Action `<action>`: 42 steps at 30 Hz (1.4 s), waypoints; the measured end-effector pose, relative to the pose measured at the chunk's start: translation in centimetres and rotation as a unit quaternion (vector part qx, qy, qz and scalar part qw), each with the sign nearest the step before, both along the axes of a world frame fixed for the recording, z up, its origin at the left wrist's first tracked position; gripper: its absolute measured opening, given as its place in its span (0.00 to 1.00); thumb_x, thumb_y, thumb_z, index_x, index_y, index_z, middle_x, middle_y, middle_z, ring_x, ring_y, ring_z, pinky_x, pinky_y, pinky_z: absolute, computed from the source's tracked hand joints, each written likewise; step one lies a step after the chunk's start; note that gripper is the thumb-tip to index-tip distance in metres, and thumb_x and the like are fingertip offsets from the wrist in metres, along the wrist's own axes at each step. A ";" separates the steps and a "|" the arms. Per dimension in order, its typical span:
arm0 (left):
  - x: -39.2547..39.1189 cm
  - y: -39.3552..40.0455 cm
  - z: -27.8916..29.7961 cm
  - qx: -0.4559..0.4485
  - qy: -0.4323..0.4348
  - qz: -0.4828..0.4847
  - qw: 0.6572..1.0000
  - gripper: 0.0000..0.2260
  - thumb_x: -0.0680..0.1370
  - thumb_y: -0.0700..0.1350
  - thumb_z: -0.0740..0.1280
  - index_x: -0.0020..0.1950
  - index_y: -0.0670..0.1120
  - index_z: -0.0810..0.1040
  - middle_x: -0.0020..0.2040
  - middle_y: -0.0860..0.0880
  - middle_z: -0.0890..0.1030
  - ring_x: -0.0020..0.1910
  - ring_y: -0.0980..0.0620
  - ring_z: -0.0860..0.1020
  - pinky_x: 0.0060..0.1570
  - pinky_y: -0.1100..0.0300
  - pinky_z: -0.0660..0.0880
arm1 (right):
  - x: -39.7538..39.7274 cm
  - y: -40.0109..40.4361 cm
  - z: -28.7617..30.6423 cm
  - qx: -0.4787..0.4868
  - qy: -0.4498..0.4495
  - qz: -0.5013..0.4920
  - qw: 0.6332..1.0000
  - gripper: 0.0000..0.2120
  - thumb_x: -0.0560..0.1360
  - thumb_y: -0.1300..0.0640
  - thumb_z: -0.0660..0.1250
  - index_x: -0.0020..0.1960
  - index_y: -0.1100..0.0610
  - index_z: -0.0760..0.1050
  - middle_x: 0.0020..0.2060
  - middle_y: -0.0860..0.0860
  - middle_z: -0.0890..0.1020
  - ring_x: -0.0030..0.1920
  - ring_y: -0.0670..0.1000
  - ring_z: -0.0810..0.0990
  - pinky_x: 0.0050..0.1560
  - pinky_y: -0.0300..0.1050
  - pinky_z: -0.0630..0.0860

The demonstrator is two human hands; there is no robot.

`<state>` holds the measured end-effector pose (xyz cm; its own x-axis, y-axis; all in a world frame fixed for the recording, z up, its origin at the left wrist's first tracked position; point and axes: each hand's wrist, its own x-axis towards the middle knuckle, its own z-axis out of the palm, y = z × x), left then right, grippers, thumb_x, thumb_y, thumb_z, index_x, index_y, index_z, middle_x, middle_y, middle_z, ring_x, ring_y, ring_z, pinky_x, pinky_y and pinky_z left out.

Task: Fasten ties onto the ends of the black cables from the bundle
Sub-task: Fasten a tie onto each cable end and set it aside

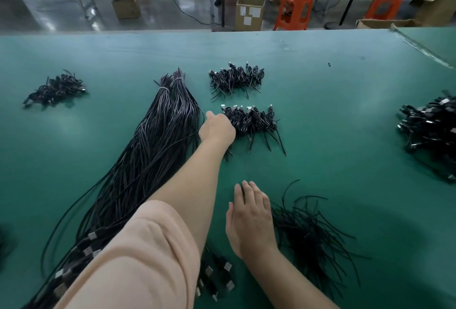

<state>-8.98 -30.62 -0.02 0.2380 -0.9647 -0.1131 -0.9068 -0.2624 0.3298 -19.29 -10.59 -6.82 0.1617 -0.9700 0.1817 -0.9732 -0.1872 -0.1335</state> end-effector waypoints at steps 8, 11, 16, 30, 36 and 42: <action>9.0 8.6 3.4 -0.115 -0.006 -0.018 0.993 0.16 0.84 0.50 0.59 0.68 0.45 0.77 0.62 0.42 0.75 0.54 0.44 0.76 0.49 0.51 0.73 | -0.2 -0.2 -0.4 0.029 -0.021 0.007 0.999 0.23 0.82 0.53 0.57 0.75 0.62 0.69 0.72 0.59 0.73 0.74 0.58 0.69 0.75 0.55 0.64; 13.3 13.4 2.2 -0.057 -0.025 0.036 0.997 0.22 0.84 0.55 0.59 0.75 0.46 0.72 0.68 0.40 0.73 0.67 0.40 0.72 0.63 0.45 0.71 | -0.2 -0.1 -0.3 0.030 -0.020 0.006 0.999 0.23 0.83 0.53 0.57 0.75 0.61 0.68 0.72 0.58 0.73 0.74 0.58 0.68 0.76 0.54 0.63; 13.1 20.3 -2.2 0.038 -0.023 -0.025 0.999 0.36 0.80 0.70 0.48 0.83 0.54 0.47 0.83 0.46 0.51 0.81 0.45 0.49 0.78 0.45 0.50 | -0.2 0.3 0.0 0.006 -0.025 0.004 1.000 0.20 0.80 0.56 0.63 0.70 0.62 0.74 0.67 0.59 0.77 0.70 0.59 0.74 0.71 0.55 0.70; 12.2 22.1 -5.0 0.014 -0.082 -0.057 0.995 0.31 0.83 0.64 0.49 0.83 0.53 0.48 0.83 0.45 0.45 0.81 0.45 0.40 0.78 0.42 0.41 | 2.0 2.1 4.2 0.166 -0.119 0.045 0.978 0.13 0.83 0.47 0.58 0.54 0.54 0.76 0.46 0.48 0.79 0.45 0.49 0.77 0.44 0.44 0.73; 12.1 22.2 -4.7 0.015 -0.081 -0.055 0.995 0.31 0.83 0.63 0.50 0.83 0.53 0.48 0.83 0.45 0.45 0.81 0.45 0.40 0.78 0.42 0.41 | 3.3 2.9 5.8 0.306 -0.024 0.082 0.948 0.12 0.80 0.52 0.64 0.55 0.58 0.79 0.50 0.54 0.85 0.47 0.55 0.82 0.48 0.50 0.81; 12.1 22.2 -4.7 0.018 -0.069 -0.053 0.996 0.31 0.83 0.63 0.50 0.83 0.54 0.48 0.83 0.45 0.44 0.81 0.46 0.39 0.78 0.42 0.40 | 2.4 2.9 6.5 0.325 -0.091 0.048 0.940 0.11 0.79 0.56 0.64 0.49 0.61 0.82 0.44 0.57 0.86 0.37 0.53 0.78 0.42 0.48 0.81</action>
<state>3.11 -8.45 -4.69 0.1509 -0.9810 -0.1219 -0.9663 -0.1724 0.1912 -16.91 -7.72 -0.32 0.2770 -0.8681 -0.4119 -0.9064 -0.0938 -0.4118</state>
